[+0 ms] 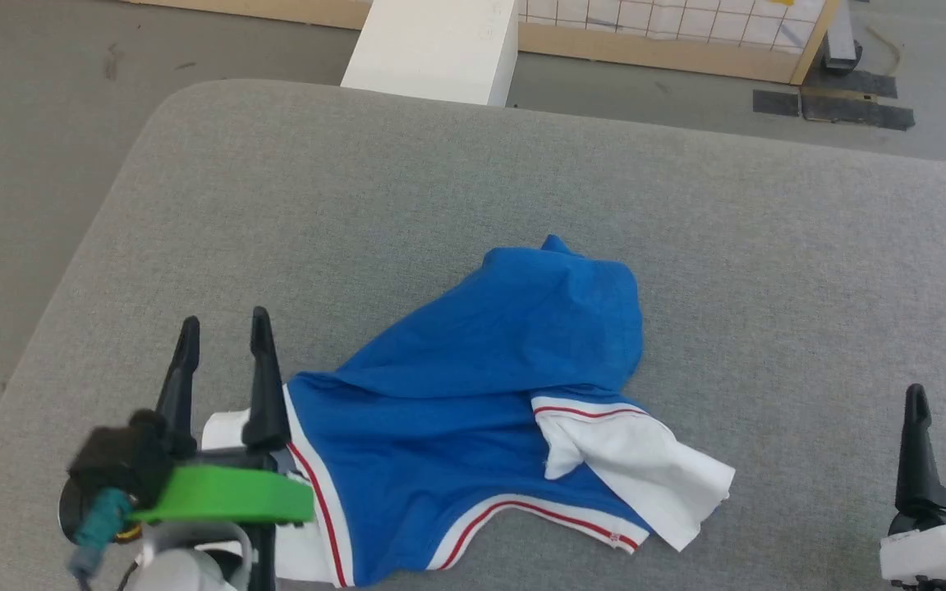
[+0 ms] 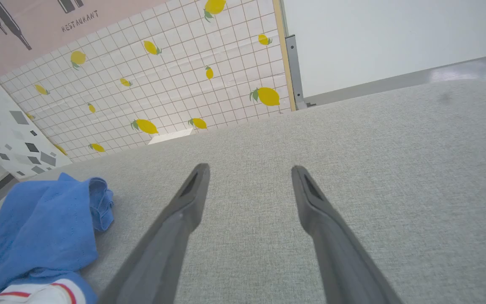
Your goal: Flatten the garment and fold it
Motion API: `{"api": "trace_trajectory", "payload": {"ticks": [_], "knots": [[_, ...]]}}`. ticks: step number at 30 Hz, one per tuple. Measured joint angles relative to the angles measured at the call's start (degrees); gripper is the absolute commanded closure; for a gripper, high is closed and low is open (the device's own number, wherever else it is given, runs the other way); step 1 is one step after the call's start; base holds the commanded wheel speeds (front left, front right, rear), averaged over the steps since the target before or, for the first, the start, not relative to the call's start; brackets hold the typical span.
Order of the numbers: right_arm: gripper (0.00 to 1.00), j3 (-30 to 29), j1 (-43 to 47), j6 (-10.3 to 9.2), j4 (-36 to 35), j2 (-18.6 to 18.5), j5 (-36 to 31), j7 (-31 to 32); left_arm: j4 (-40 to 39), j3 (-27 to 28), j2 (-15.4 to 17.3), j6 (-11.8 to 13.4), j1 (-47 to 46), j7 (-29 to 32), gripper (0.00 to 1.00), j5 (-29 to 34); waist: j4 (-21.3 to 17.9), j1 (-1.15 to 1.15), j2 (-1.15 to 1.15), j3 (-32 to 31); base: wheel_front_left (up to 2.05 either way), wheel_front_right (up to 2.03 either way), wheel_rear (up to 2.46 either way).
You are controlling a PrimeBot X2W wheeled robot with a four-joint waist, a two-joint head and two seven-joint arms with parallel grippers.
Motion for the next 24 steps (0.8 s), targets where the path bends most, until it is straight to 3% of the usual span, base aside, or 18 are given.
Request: {"api": "trace_trajectory", "payload": {"ticks": [5,7,13,19,24], "knots": [[0.0,1.1,0.0,0.0,0.3,0.0,0.1,-0.3,1.0,-0.2,-4.1,-1.5,4.2,0.0,0.0,8.4,-0.1,0.0,0.0,0.7,0.0,0.0,0.0],[0.0,1.5,0.0,0.0,0.2,0.0,0.1,-0.3,2.0,1.0,-7.7,-3.7,6.1,0.0,0.0,9.6,0.2,0.0,0.0,1.3,0.0,0.0,0.0],[0.0,5.5,-2.0,0.0,-3.2,0.0,-2.9,2.9,2.1,3.2,-9.7,-6.6,6.0,0.0,0.0,12.2,1.1,0.0,0.0,2.4,0.0,0.0,0.0],[0.0,13.8,-6.2,0.0,-7.8,-0.3,-6.1,15.6,2.3,3.9,-10.7,-8.2,5.5,0.0,0.0,13.0,2.0,0.0,0.0,3.4,0.0,0.0,0.0],[0.0,17.0,-4.9,0.0,-12.2,-2.5,-6.4,31.2,2.7,3.9,-11.0,-8.8,5.4,0.0,0.0,13.0,3.3,0.0,0.0,4.0,0.0,0.0,0.0]]}}
